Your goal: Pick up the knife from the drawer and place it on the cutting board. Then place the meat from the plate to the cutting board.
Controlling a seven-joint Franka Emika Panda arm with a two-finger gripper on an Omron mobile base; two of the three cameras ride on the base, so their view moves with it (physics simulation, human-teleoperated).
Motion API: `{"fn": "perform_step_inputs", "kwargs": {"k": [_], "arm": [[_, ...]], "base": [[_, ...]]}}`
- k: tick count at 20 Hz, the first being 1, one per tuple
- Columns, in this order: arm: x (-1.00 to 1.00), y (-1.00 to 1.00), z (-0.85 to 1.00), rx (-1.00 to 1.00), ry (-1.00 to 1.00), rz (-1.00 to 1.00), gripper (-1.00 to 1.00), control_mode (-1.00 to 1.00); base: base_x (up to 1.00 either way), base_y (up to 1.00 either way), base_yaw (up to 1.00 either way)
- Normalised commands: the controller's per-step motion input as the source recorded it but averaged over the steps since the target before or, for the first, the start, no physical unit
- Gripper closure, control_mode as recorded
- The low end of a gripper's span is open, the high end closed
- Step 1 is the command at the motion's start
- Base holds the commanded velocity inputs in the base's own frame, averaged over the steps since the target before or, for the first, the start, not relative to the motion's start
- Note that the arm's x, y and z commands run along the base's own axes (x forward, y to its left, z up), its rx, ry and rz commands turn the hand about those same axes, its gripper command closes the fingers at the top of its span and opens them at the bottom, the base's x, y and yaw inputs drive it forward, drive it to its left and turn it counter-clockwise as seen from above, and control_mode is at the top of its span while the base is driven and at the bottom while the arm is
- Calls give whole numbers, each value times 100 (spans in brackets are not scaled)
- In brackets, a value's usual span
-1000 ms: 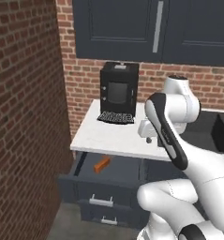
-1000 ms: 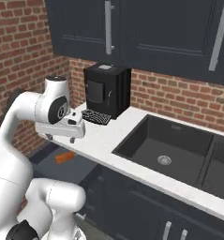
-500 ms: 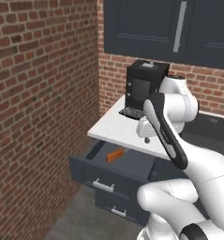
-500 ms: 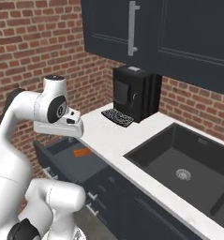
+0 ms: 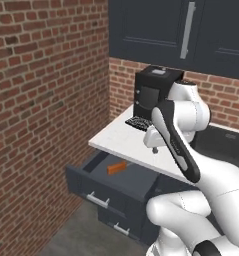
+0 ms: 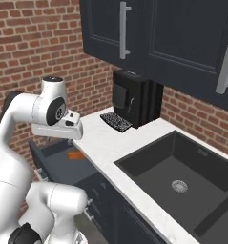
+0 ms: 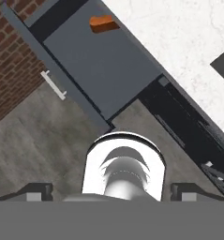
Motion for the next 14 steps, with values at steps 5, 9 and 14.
{"fn": "perform_step_inputs", "kwargs": {"k": [5, 9, 14], "arm": [[0, 0, 0, 0, 0, 0, -100, 100], [-10, 0, -1, 1, 1, 0, -100, -100], [-26, 27, -52, 8, 20, 2, -100, -100]], "base": [[18, -31, 7], [-13, 0, 0], [0, 0, 0]]}}
